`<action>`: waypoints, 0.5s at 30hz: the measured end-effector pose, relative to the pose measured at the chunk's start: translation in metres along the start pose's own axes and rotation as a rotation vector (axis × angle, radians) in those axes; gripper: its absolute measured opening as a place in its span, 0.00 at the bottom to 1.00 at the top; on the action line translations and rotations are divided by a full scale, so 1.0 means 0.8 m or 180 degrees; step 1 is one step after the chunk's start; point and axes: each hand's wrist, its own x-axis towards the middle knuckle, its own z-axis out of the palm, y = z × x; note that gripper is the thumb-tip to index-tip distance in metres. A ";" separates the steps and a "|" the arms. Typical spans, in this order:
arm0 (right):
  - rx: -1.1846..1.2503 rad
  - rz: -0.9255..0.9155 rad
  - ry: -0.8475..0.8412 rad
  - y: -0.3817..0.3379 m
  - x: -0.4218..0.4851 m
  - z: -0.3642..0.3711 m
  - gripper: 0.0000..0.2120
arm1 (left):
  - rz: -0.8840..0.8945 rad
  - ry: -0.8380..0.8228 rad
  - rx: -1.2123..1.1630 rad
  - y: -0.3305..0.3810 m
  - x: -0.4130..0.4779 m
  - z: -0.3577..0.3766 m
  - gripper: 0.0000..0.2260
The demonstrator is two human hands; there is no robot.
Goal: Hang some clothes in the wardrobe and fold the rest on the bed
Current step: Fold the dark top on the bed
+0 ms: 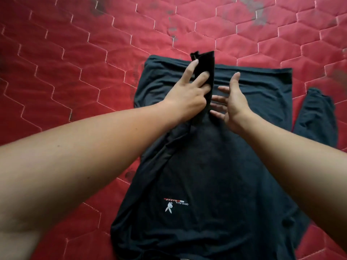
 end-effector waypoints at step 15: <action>-0.1604 -0.0243 -0.0670 0.031 -0.012 0.005 0.05 | -0.2612 -0.1132 -0.3672 -0.007 -0.073 0.078 0.11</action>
